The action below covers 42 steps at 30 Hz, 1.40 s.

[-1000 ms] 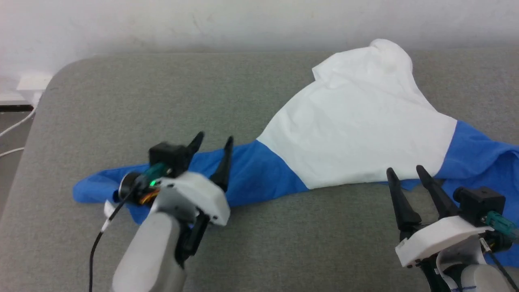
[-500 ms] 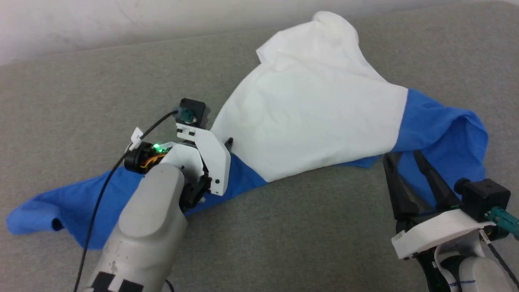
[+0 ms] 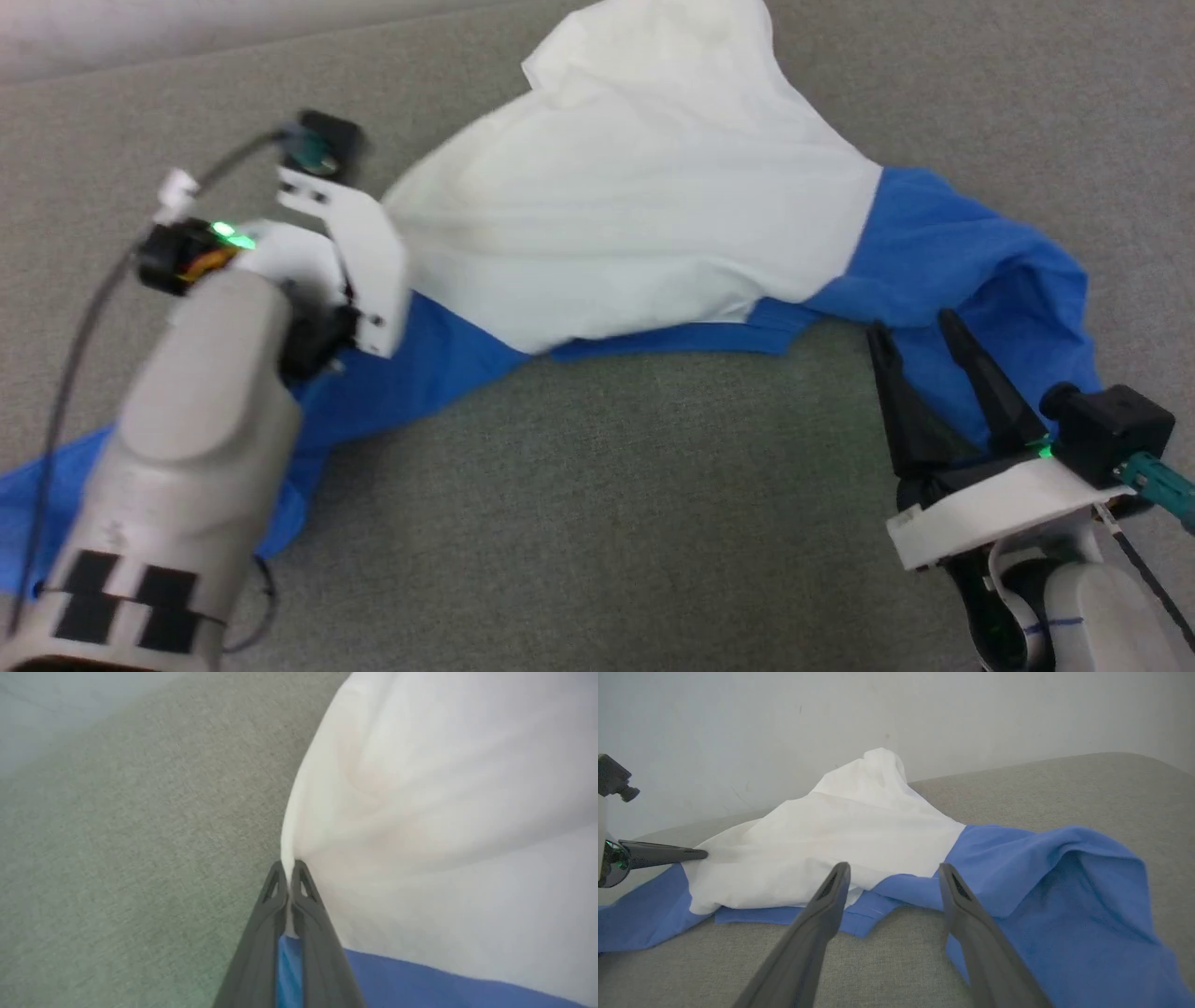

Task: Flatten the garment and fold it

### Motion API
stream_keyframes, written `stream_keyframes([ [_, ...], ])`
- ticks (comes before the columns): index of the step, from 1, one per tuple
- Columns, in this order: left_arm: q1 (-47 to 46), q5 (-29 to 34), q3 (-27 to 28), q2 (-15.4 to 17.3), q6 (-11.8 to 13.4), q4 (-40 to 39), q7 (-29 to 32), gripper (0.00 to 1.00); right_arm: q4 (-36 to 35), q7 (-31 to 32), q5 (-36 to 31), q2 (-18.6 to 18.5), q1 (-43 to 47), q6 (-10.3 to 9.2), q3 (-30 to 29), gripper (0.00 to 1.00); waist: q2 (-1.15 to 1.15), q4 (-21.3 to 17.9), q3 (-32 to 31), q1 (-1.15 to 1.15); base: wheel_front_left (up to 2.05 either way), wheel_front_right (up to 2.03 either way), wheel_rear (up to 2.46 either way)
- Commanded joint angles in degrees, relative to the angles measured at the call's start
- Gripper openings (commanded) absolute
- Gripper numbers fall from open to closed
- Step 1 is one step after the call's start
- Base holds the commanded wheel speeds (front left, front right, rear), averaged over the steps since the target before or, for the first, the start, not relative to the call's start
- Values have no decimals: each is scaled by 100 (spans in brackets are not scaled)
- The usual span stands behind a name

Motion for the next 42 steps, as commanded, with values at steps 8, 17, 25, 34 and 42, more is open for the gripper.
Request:
stream_keyframes([
  [8, -560, -252, 478, 741, -29, 56, -641, 0, 147, -224, 138, 14, -428, -5, 447, 100, 0, -251, 492, -1, 0, 0, 0],
  [17, -91, -414, 805, 340, 288, 8, -2705, 100, 205, -137, -424, 7, -782, -5, 1212, 100, 0, 33, 356, -1, 0, 0, 0],
  [25, 1357, -543, 1106, -306, 717, -746, -4585, 100, 428, 758, -890, -534, -1249, -5, 2097, 100, 0, 647, -69, -1, 0, 0, 0],
  [34, 2753, -187, 1721, -1037, 887, -2482, -4664, 100, 1257, 2202, -466, -971, -2256, -5, 2664, 100, 0, 1544, -55, -1, 0, 0, 0],
  [42, 2979, 48, 1940, -1290, 681, -2775, -4665, 100, 2042, 3231, -74, -1200, -2918, -5, 2831, 100, 0, 2053, 73, -1, 0, 0, 0],
])
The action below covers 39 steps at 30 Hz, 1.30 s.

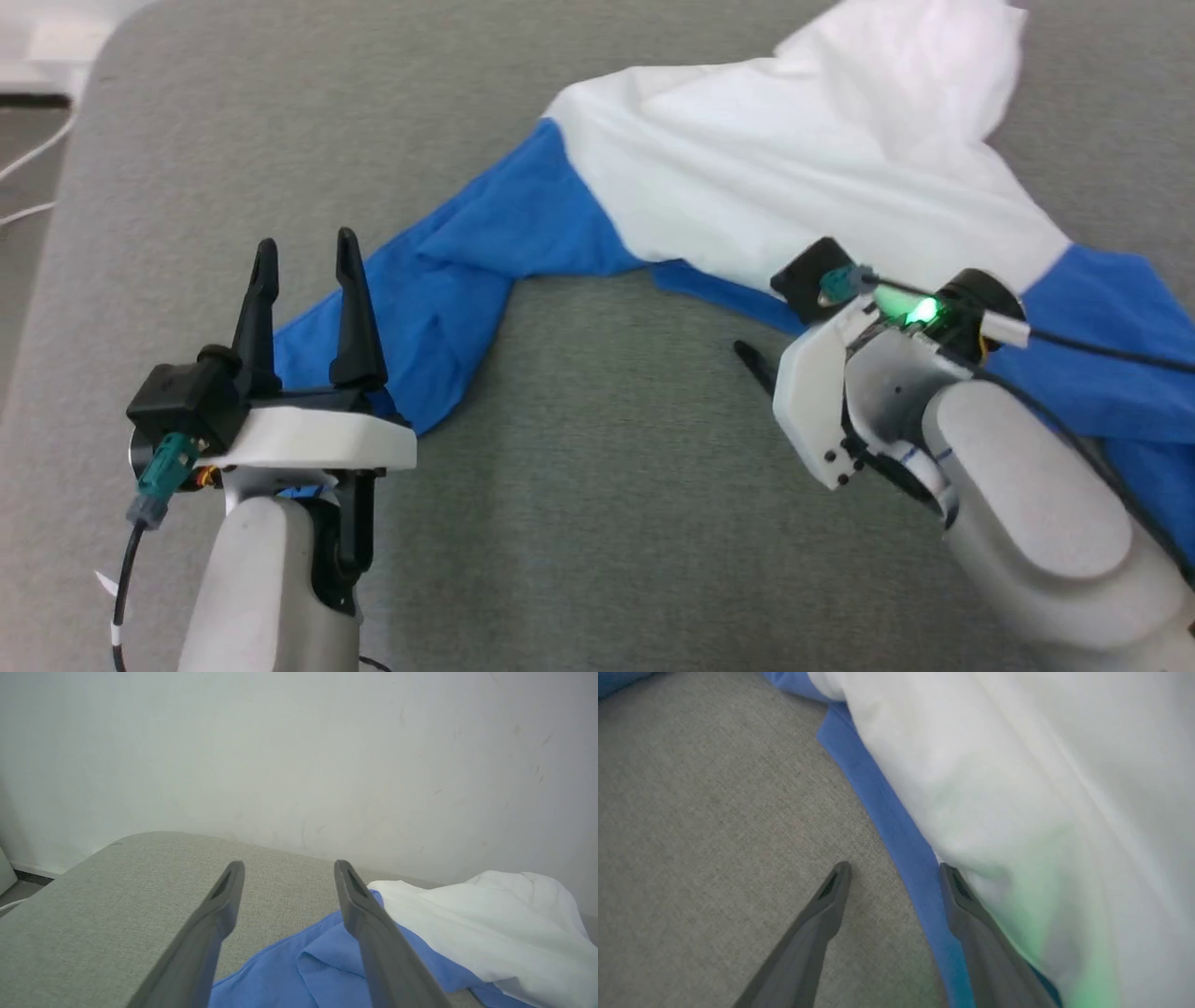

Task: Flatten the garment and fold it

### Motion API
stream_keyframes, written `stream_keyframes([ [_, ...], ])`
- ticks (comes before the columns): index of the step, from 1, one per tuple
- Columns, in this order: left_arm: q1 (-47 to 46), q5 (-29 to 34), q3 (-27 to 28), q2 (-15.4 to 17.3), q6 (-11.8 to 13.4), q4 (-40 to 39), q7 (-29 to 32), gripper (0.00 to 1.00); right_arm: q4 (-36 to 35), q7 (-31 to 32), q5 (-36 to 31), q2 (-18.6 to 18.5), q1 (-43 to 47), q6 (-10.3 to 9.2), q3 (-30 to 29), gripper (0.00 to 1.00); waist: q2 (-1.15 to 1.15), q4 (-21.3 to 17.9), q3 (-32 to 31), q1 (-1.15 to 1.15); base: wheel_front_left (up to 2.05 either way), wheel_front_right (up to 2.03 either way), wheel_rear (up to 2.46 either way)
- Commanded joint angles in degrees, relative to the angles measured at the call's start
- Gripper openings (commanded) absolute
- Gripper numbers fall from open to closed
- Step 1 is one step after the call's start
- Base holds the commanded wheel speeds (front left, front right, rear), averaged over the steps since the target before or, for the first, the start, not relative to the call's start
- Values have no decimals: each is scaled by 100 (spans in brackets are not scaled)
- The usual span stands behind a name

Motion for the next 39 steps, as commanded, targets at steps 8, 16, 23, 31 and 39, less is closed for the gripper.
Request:
stream_keyframes([
  [8, 163, 69, 97, -81, -85, 38, -27, 100, 197, 978, 409, -43, -35, -5, -89, 0, 0, 303, -130, 0, 0, 0, 0],
  [16, 400, 93, 205, -85, -60, 157, -27, 100, -849, 1448, 1262, -261, 657, -5, -20, 0, 0, 69, -691, 0, 0, 0, 0],
  [23, 703, 148, 313, -85, -49, 213, -27, 100, -2562, 2406, 1817, -948, 1914, -5, -189, 0, 0, -153, -1128, 0, 0, 0, 0],
  [31, 835, 186, 394, -86, -107, 256, -27, 100, -3368, 3054, 1508, -875, 3552, -5, -957, 0, 0, -272, -1225, 0, 0, 0, 0],
  [39, 870, 233, 336, -86, -225, 374, -27, 100, -3243, 1387, 999, 202, 4087, -5, -1646, 100, 0, -279, -1295, 0, 0, 0, 0],
])
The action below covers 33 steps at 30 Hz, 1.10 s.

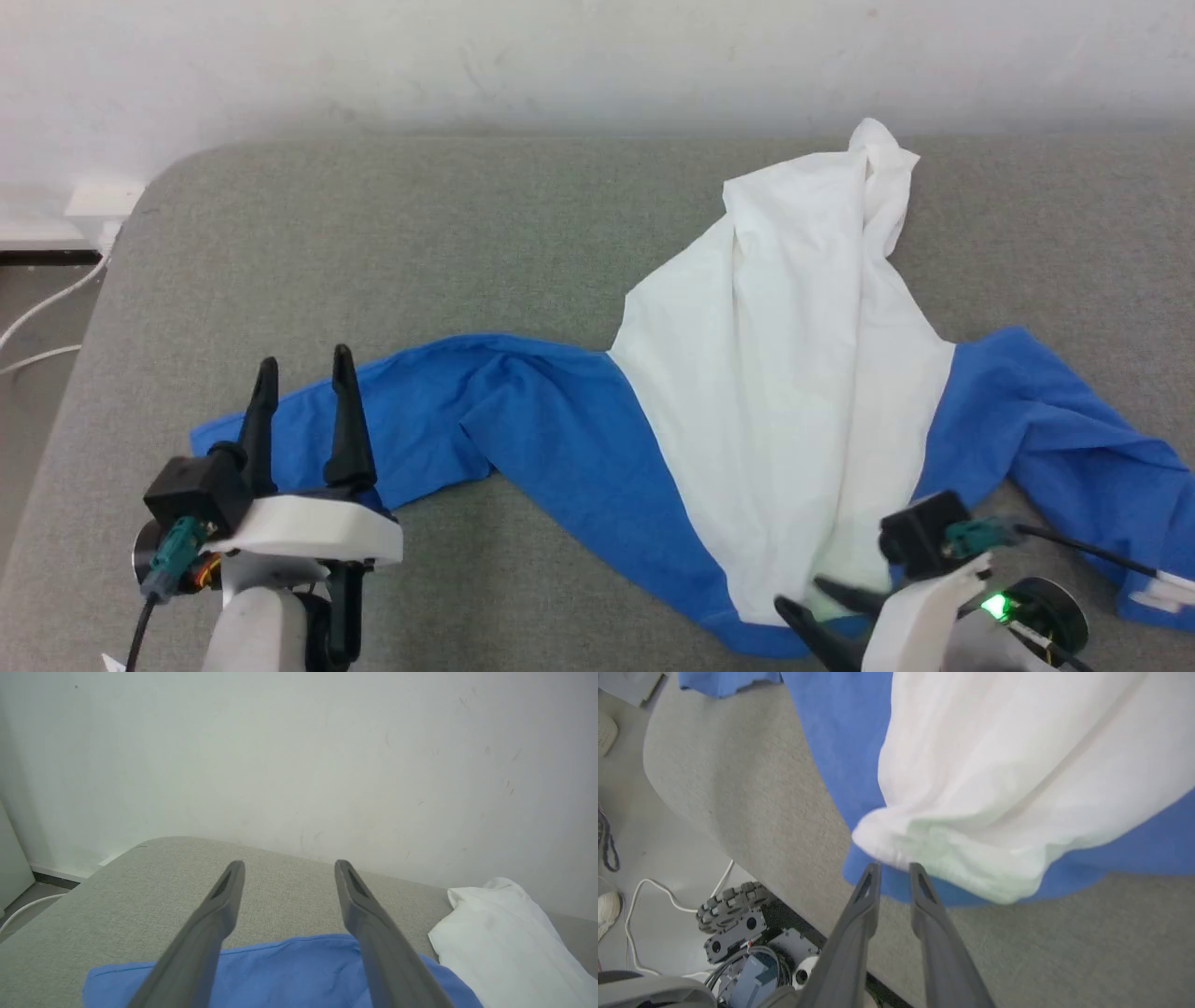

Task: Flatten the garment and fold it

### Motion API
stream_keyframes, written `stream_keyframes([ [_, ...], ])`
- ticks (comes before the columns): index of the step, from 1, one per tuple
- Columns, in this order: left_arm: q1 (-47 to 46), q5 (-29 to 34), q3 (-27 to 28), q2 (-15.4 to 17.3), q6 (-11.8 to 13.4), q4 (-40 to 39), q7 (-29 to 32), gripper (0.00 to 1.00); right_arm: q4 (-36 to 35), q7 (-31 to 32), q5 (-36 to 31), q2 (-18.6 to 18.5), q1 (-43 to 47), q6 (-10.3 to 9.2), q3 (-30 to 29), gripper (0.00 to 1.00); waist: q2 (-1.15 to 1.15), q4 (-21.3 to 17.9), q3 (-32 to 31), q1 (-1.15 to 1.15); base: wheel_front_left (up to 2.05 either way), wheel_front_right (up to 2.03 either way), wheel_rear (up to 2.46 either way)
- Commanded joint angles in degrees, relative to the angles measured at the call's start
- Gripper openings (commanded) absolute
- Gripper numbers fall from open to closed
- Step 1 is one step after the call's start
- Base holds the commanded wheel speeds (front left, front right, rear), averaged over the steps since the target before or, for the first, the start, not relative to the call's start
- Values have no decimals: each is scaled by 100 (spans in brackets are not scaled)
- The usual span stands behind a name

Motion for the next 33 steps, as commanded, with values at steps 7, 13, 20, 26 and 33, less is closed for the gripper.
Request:
stream_keyframes([
  [7, 292, 91, -397, -8, -151, 127, 50, 100, 196, -1760, -507, 705, 324, -5, -822, 100, -1, 5, -193, 0, 0, 0, 0],
  [13, 580, -280, -1116, -8, -166, 93, 787, 100, 528, -2909, -909, 945, 356, -5, -1397, 100, -1, -17, -285, 0, 0, 0, 0],
  [20, 546, -1064, -1921, -8, 78, 168, 2071, 100, 768, -3117, -1046, 1013, 289, -5, -1464, 100, -1, -21, -219, 0, 0, 0, 0],
  [26, 238, -1392, -2105, -8, 341, 489, 2778, 100, 797, -3180, -1060, 1030, 116, -5, -1388, 100, -1, -193, -85, 0, 0, 0, 0],
  [33, -44, -1443, -1888, 10, 752, 876, 2905, 100, 849, -3221, -1043, 1038, 21, -5, -1344, 100, -1, -428, 18, 0, 0, 0, 0],
])
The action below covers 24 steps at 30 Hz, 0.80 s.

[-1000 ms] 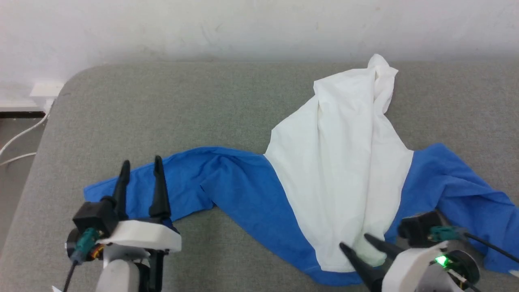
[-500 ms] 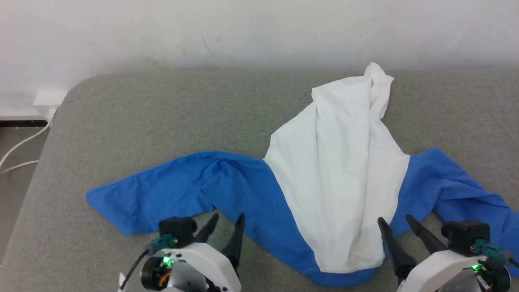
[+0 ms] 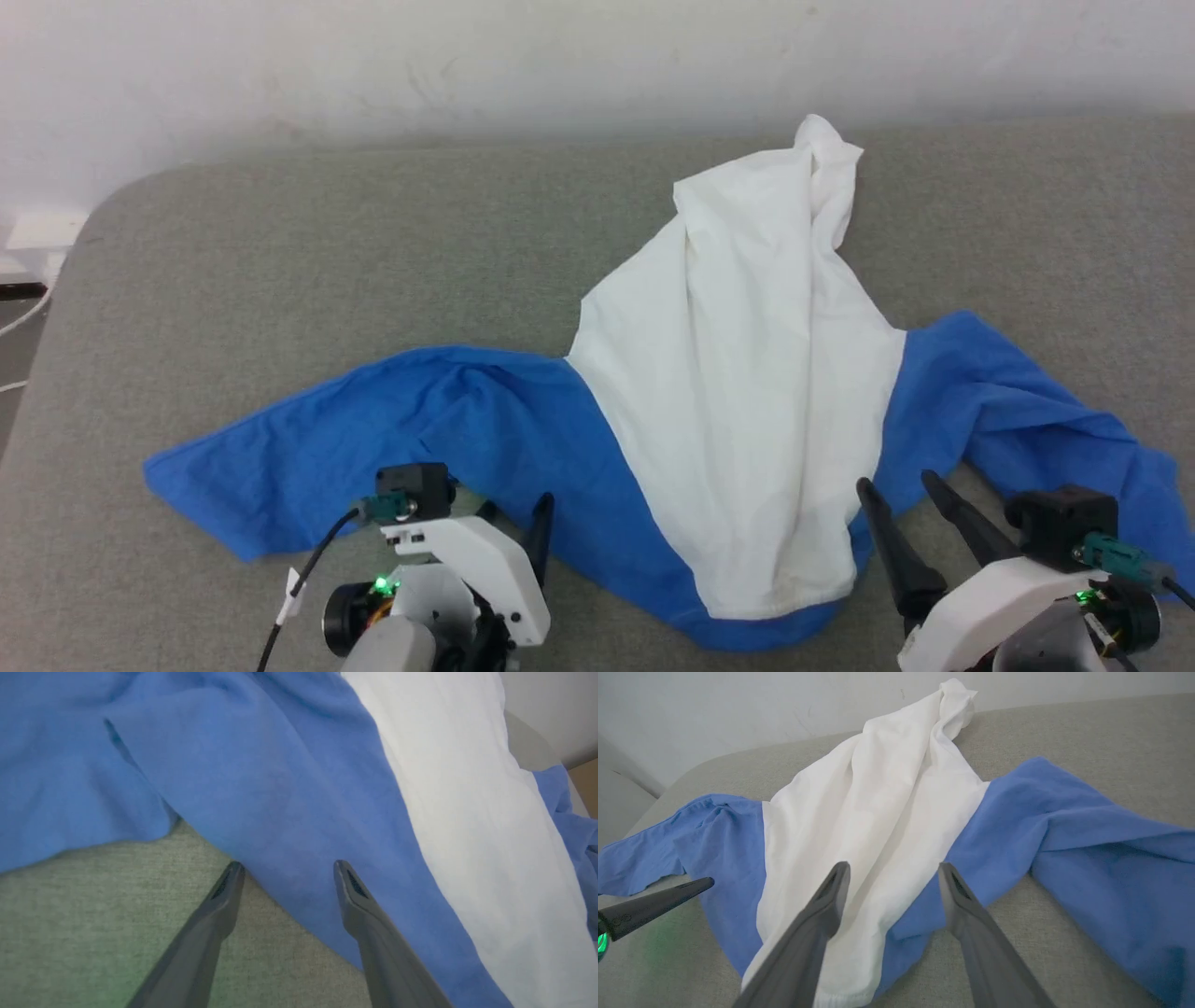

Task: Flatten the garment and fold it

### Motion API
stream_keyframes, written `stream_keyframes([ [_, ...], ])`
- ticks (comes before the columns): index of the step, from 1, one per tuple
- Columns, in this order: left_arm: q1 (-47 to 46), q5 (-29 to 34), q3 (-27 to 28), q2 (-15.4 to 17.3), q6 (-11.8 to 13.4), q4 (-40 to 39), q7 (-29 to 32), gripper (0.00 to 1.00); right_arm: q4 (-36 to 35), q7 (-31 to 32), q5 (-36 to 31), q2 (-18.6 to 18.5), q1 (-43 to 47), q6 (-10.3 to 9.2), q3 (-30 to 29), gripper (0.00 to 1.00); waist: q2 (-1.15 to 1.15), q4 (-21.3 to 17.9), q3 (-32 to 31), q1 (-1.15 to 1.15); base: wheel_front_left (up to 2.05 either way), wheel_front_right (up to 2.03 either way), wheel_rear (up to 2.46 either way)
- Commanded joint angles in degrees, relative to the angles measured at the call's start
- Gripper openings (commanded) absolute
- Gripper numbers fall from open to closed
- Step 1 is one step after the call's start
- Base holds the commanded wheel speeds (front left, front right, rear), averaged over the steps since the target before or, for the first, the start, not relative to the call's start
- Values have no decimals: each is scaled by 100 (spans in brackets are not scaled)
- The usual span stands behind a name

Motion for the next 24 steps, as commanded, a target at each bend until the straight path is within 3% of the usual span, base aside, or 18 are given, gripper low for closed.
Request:
stream_keyframes([
  [1, -86, -13, 42, 22, 53, 88, 29, 100, 12, -52, -9, 17, -75, -5, 6, 100, -1, -78, 53, 0, 0, 0, 0],
  [3, -147, -67, 62, 23, 20, 162, 35, 100, 17, -69, 21, 17, -89, -5, 11, 100, -1, -109, 62, 0, 0, 0, 0],
  [4, -175, -100, 62, 22, -35, 187, 14, 92, 21, -76, 35, 18, -92, -5, 13, 100, -1, -118, 64, 0, 0, 0, 0],
  [5, -203, -140, 78, 22, -89, 206, -47, 41, 24, -85, 50, 18, -92, -5, 11, 100, -1, -124, 65, 0, 0, 0, 0],
  [6, -224, -159, 86, 23, -126, 239, -102, 0, 27, -92, 60, 18, -91, -5, 7, 100, -1, -125, 64, 0, 0, 0, 0],
  [10, -221, -156, 133, 95, -184, 367, -318, 0, 42, -95, 80, 18, -80, -5, -26, 100, -1, -110, 38, 0, 0, 0, 0],
  [17, 83, -236, 785, 429, 194, 262, -958, 0, 91, 7, 187, 19, 4, -5, -424, 100, -1, -20, 8, 0, 0, 0, 0],
  [24, 249, -312, 1085, 652, 291, 151, -1190, 0, 414, 283, 429, 19, -43, -5, -857, 100, -1, 62, 63, 0, 0, 0, 0],
])
